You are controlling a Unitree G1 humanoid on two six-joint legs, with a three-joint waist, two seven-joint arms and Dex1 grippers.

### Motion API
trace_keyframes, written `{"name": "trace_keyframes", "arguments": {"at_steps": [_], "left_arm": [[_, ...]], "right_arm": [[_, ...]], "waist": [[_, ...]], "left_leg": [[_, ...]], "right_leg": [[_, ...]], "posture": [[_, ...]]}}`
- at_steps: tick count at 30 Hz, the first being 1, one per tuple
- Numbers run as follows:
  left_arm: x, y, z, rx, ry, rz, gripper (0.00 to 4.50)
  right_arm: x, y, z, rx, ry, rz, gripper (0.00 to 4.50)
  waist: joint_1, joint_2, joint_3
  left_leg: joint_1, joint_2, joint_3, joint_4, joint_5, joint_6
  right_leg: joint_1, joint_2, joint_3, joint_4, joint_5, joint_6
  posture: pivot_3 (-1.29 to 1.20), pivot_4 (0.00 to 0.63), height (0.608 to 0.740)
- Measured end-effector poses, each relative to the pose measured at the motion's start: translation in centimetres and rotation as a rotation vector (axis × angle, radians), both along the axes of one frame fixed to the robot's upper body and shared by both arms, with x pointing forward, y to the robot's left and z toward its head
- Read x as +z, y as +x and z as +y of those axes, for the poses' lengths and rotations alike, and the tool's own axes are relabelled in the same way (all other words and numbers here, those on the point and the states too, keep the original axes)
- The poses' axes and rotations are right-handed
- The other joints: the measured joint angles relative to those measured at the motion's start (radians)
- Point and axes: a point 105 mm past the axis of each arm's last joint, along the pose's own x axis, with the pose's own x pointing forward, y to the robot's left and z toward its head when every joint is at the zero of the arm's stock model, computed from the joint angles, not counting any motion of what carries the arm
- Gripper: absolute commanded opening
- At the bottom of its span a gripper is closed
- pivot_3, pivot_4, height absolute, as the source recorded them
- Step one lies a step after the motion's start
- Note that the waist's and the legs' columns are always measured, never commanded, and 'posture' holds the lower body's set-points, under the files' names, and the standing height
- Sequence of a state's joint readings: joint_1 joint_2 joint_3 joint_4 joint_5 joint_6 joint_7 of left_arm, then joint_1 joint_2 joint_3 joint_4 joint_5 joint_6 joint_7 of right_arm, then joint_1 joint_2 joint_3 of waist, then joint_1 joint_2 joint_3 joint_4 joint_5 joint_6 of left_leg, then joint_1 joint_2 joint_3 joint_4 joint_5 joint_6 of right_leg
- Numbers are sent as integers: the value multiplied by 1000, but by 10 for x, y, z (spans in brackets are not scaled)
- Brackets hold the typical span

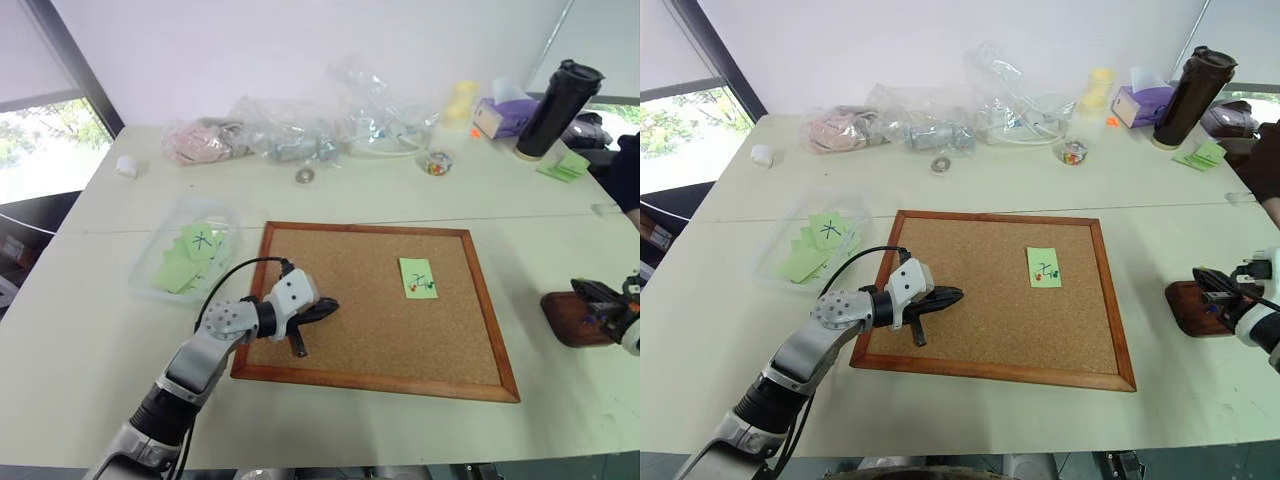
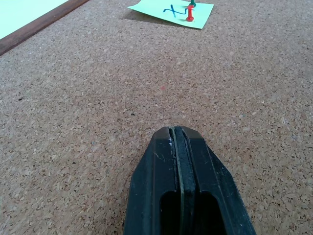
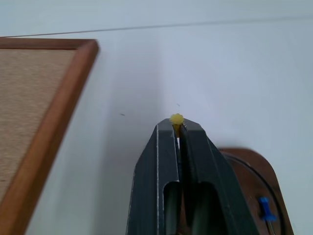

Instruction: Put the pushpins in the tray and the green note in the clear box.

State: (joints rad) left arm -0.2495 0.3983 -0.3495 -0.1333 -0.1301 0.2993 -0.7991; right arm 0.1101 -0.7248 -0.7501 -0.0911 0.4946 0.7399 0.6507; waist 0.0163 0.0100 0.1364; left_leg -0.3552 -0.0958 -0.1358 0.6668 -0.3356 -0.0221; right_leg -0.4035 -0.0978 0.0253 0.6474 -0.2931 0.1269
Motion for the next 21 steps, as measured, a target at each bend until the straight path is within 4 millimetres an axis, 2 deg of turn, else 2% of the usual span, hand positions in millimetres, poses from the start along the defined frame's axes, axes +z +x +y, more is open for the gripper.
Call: {"name": "trace_keyframes", "arguments": {"at_steps": [9, 12, 19, 21], "left_arm": [[-1, 0, 1, 3, 7, -7, 0], [0, 0, 0, 2, 7, -9, 0], [-1, -1, 0, 3, 7, -9, 0], [-1, -1, 0, 3, 5, -9, 0]], "right_arm": [[-20, -8, 1, -4, 22, 47, 20], [-21, -8, 2, 1, 28, 49, 931], [-27, -13, 2, 1, 24, 71, 4471], [-26, -13, 2, 2, 20, 65, 4471]], "waist": [[-1, 1, 0], [-1, 1, 0], [-1, 1, -1], [-1, 1, 0]], "left_leg": [[0, 0, 0, 0, 0, 0], [0, 0, 0, 0, 0, 0], [0, 0, 0, 0, 0, 0], [0, 0, 0, 0, 0, 0]], "right_leg": [[0, 0, 0, 0, 0, 0], [0, 0, 0, 0, 0, 0], [0, 0, 0, 0, 0, 0], [0, 0, 0, 0, 0, 0]], "posture": [[0, 150, 740], [0, 150, 740], [0, 150, 740], [0, 150, 740]]}}
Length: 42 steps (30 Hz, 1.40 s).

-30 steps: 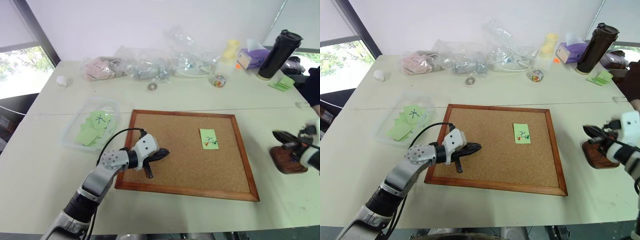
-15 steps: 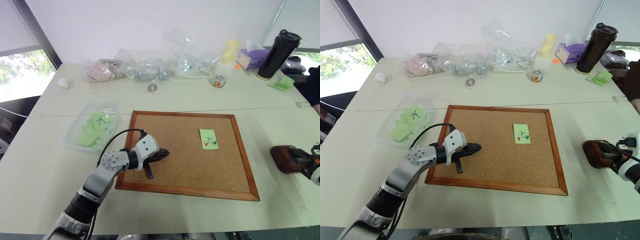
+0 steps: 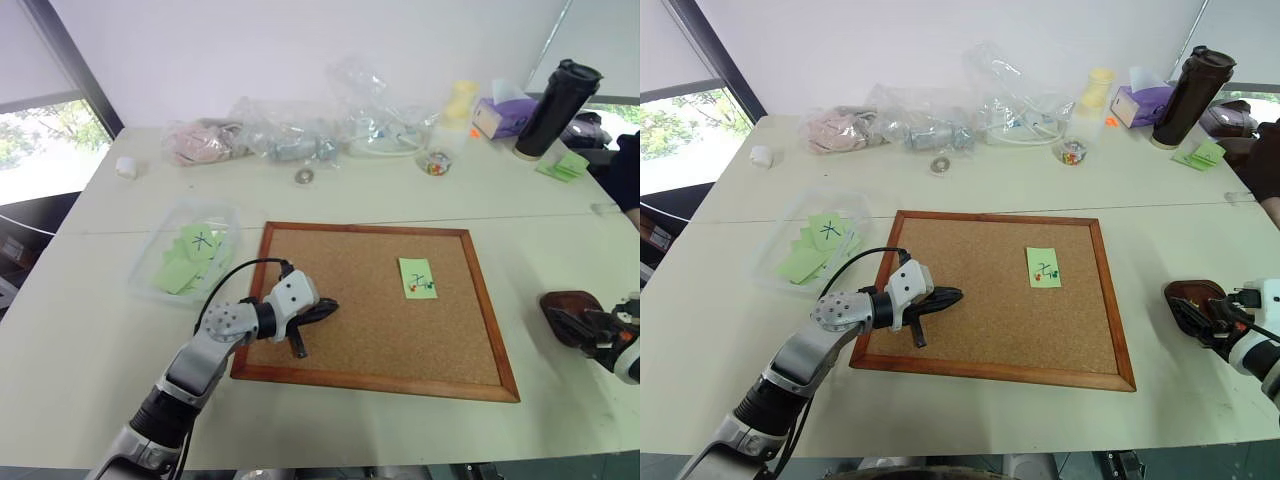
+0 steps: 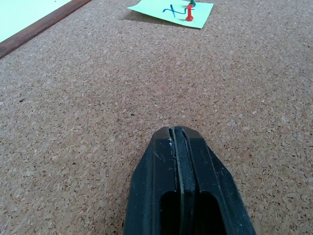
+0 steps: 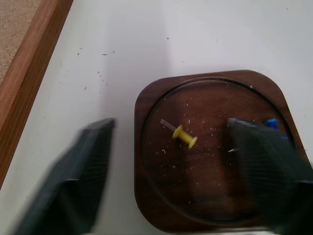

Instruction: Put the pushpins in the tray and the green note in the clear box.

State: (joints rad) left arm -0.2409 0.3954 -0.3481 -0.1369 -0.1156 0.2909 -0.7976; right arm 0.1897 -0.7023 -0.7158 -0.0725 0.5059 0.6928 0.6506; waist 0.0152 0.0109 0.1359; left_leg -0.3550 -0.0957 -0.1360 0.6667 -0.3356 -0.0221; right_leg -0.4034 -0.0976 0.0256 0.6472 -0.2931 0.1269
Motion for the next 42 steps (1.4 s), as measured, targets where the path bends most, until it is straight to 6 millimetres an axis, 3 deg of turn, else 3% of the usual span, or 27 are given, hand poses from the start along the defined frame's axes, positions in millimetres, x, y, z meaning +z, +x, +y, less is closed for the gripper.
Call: {"name": "trace_keyframes", "arguments": {"at_steps": [4, 7, 11, 13, 19, 28, 38, 41, 42], "left_arm": [[0, 0, 0, 0, 1, -2, 0], [-1, 0, 1, 2, 3, -1, 0], [-1, 0, 0, 2, 3, 0, 0], [-1, 1, 0, 1, 1, 0, 0], [-1, 0, 0, 2, -5, -1, 0], [-1, -1, 1, 11, -8, -3, 0], [-1, -1, 1, 25, -8, -3, 0], [-1, -2, 1, 28, -8, -4, 0], [-1, -2, 1, 29, -8, -3, 0]], "right_arm": [[3, 0, 1, 6, 17, -15, 4471], [18, 6, 19, 86, 57, -57, 4471], [50, 18, 69, 309, 46, -118, 4471], [56, 26, 97, 411, 35, -130, 4471], [40, 44, 159, 617, -18, -75, 4471], [9, 55, 180, 664, -103, -29, 4471], [-2, 60, 166, 621, -133, -16, 4471], [-3, 60, 167, 621, -129, -18, 3677], [-3, 61, 166, 617, -129, -18, 3225]], "waist": [[0, 0, 0], [-1, 0, 0], [0, 0, 0], [0, 0, -1], [2, -4, -4], [-1, -5, -4], [-2, -5, -4], [-2, -5, -4], [-2, -5, -4]], "left_leg": [[0, 0, 0, 0, 0, 0], [0, 0, 0, 0, 0, 0], [0, 1, 0, 0, 0, 0], [0, 1, 0, 0, 0, 0], [-1, 0, -1, 0, 0, 0], [-1, 0, -2, 0, 0, 0], [0, 0, -2, 0, 0, 0], [0, 0, -2, 0, 0, 0], [0, 0, -2, 0, 0, 0]], "right_leg": [[0, 0, 0, 0, 0, 0], [0, 0, 0, 0, 0, 0], [0, 0, 0, -1, 0, 0], [0, 0, 0, -1, 0, 0], [0, 0, -1, -1, 0, 0], [0, 0, -1, -1, 0, 0], [0, 0, -1, -1, 0, 0], [-1, 0, -1, -1, 0, 0], [-1, 0, -1, -1, 0, 0]], "posture": [[0, 150, 740], [0, 150, 740], [0, 150, 740], [0, 150, 740], [0, 150, 740], [0, 150, 740], [0, 150, 740], [0, 150, 740], [0, 150, 740]]}}
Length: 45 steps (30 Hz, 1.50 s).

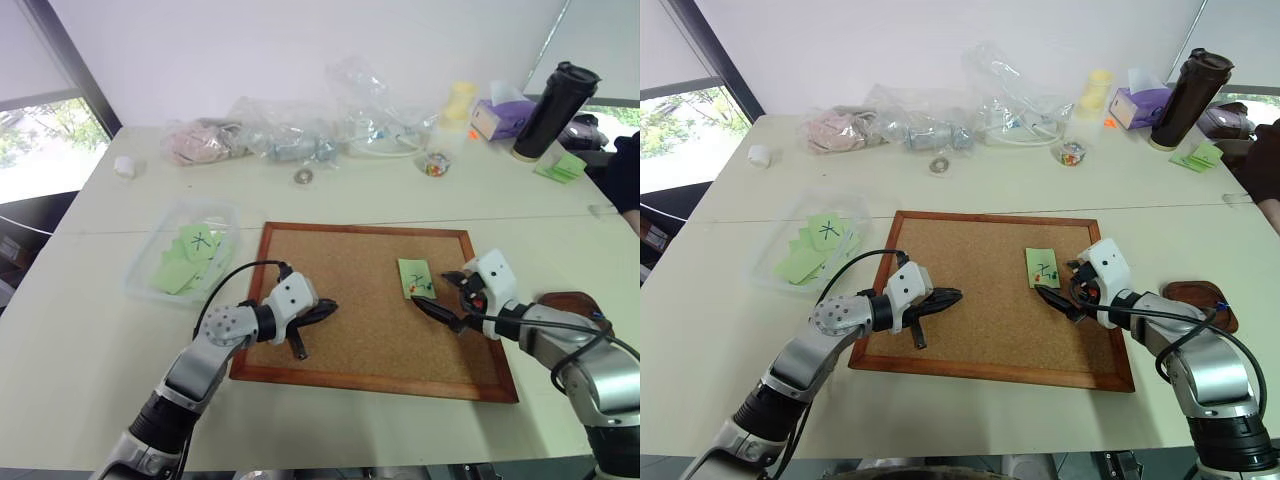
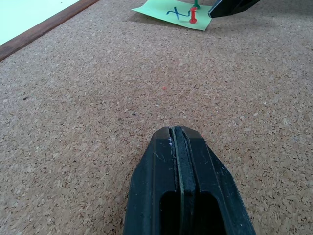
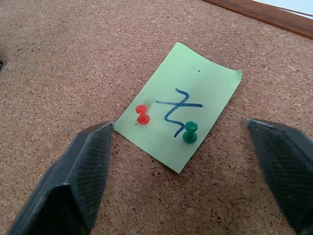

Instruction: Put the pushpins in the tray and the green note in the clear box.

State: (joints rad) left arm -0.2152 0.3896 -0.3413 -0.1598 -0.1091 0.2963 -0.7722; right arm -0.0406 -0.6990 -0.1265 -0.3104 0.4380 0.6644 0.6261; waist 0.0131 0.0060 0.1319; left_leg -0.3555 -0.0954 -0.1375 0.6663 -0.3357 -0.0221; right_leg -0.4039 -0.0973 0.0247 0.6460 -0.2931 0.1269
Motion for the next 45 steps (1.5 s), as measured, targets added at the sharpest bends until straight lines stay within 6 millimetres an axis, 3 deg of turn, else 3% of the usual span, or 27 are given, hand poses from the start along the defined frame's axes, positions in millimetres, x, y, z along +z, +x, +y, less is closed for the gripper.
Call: {"name": "trace_keyframes", "arguments": {"at_steps": [6, 7, 20, 23, 25, 27, 31, 38, 45], "left_arm": [[0, 0, 0, 6, 1, -1, 0], [0, 0, 0, 6, 2, -1, 0], [1, -1, 1, 11, 7, 5, 0], [1, -1, 1, 12, 7, 6, 0], [1, -1, 0, 11, 6, 5, 0], [2, -1, 0, 10, 6, 5, 0], [1, -1, 0, 10, 8, 10, 0], [0, 0, 0, 4, 10, 17, 0], [0, 1, -1, -9, 9, 16, 0]], "right_arm": [[-5, 2, -4, -16, -5, 0, 116], [-4, 3, -3, -10, -4, -6, 43], [2, 4, -4, -28, 45, 5, 43], [34, 9, -9, -71, 131, -73, 43], [65, 9, -25, -128, 176, -160, 43], [77, 5, -40, -179, 194, -189, 43], [66, -5, -68, -291, 225, -146, 43], [30, -36, -154, -635, 253, -83, 43], [12, -48, -170, -709, 256, -57, 43]], "waist": [[0, 0, 0], [0, 0, 0], [0, 0, 0], [0, 0, 0], [2, 0, 0], [3, -1, 0], [1, -1, 0], [0, 1, -1], [2, 3, -2]], "left_leg": [[0, 0, 0, 0, 0, 0], [0, 0, 0, 0, 0, 0], [-1, 0, 0, 0, 0, 0], [-1, 0, 0, 0, 0, 0], [-1, 0, -1, -1, 0, 0], [-1, 0, -1, -1, 0, 0], [0, 0, 0, -1, 0, 0], [0, 0, 1, -1, 0, 0], [0, 0, 1, -1, 0, 0]], "right_leg": [[0, 0, 0, 0, 0, 0], [0, 0, 0, 0, 0, 0], [-1, 0, 0, 0, 0, 0], [-1, 0, 0, 0, 0, 0], [-1, 0, 0, 0, 0, 0], [-1, 0, 0, -1, 0, 0], [0, 0, 0, 0, 0, 0], [0, 0, 1, 0, 0, 0], [1, 0, 1, 0, 0, 0]], "posture": [[0, 150, 740], [0, 150, 740], [0, 150, 740], [0, 150, 740], [0, 150, 740], [0, 150, 740], [0, 150, 740], [0, 150, 740], [0, 150, 740]]}}
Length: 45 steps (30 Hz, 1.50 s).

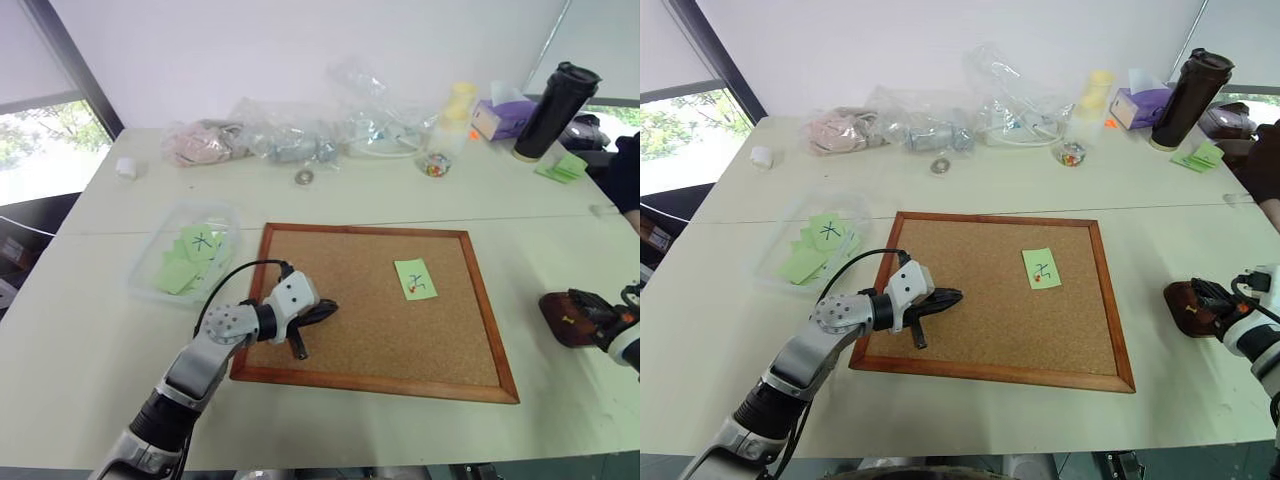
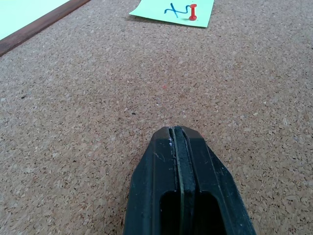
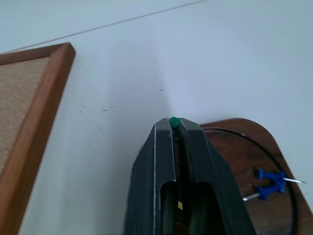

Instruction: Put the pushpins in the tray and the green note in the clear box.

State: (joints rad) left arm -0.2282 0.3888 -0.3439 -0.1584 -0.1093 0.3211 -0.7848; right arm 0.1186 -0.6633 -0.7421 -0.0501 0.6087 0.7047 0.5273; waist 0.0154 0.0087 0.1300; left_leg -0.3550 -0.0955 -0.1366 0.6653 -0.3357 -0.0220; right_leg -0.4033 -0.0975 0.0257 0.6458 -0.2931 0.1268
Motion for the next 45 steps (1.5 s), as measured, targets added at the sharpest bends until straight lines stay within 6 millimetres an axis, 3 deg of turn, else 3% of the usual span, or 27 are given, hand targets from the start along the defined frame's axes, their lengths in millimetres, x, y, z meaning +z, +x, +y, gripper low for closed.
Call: {"name": "trace_keyframes", "arguments": {"at_steps": [3, 4, 6, 10, 17, 26, 30, 32, 42, 45], "left_arm": [[0, 0, 0, -1, 0, -1, 0], [0, 0, 0, -1, 0, -1, 0], [0, 0, 0, -1, 1, -1, 0], [0, 0, 0, -1, 1, -1, 0], [0, 0, 0, 0, 1, -1, 0], [-1, 0, 0, -3, 1, 0, 0], [-2, 1, 2, 0, 5, 6, 0], [-2, 1, 1, -1, 1, 6, 0], [0, 0, 0, -1, 0, -1, 0], [1, 0, 1, -1, 1, -2, 0]], "right_arm": [[-6, -5, -3, -9, -3, 20, 43], [-8, -7, -4, -12, 1, 27, 316], [-13, -9, -3, -13, 6, 37, 962], [-18, -10, -1, -9, 5, 52, 2861], [-18, -14, 2, 17, -2, 52, 2861], [-1, -7, 16, 87, 17, -11, 2861], [38, 13, 68, 321, -34, -91, 2861], [45, 21, 97, 430, -75, -106, 2861], [19, 47, 176, 713, -176, -61, 2861], [7, 47, 184, 754, -183, -40, 2861]], "waist": [[0, 0, 0], [0, 0, 0], [0, 0, 0], [-1, 1, 0], [-1, 1, 0], [-1, 1, 0], [-2, 3, -1], [0, 2, -1], [1, 0, -1], [0, 0, -1]], "left_leg": [[0, 0, 0, 0, 0, 0], [0, 0, 0, 0, 0, 0], [0, 0, 0, 0, 0, 0], [0, 0, 0, 0, 0, 0], [0, 0, 0, 0, 0, 0], [0, 0, 0, 0, 0, 0], [1, 0, 0, 0, 0, 0], [0, 1, -1, 0, 0, 0], [-1, 0, -2, 0, 0, 0], [-1, 0, -2, 0, 0, 0]], "right_leg": [[0, 0, 0, 0, 0, 0], [0, 0, 0, 0, 0, 0], [0, 0, 0, 0, 0, 0], [0, 0, 0, 0, 0, 0], [0, 0, 0, 0, 0, 0], [0, 0, 0, 0, 0, 0], [0, 0, 0, 0, 0, 0], [0, 1, -1, 0, 0, 0], [0, 0, -1, -1, 0, 0], [0, 0, -1, -1, 0, 0]], "posture": [[0, 150, 740], [0, 150, 740], [0, 150, 740], [0, 150, 740], [0, 150, 740], [0, 150, 740], [0, 150, 740], [0, 150, 740], [0, 150, 740], [0, 150, 740]]}}
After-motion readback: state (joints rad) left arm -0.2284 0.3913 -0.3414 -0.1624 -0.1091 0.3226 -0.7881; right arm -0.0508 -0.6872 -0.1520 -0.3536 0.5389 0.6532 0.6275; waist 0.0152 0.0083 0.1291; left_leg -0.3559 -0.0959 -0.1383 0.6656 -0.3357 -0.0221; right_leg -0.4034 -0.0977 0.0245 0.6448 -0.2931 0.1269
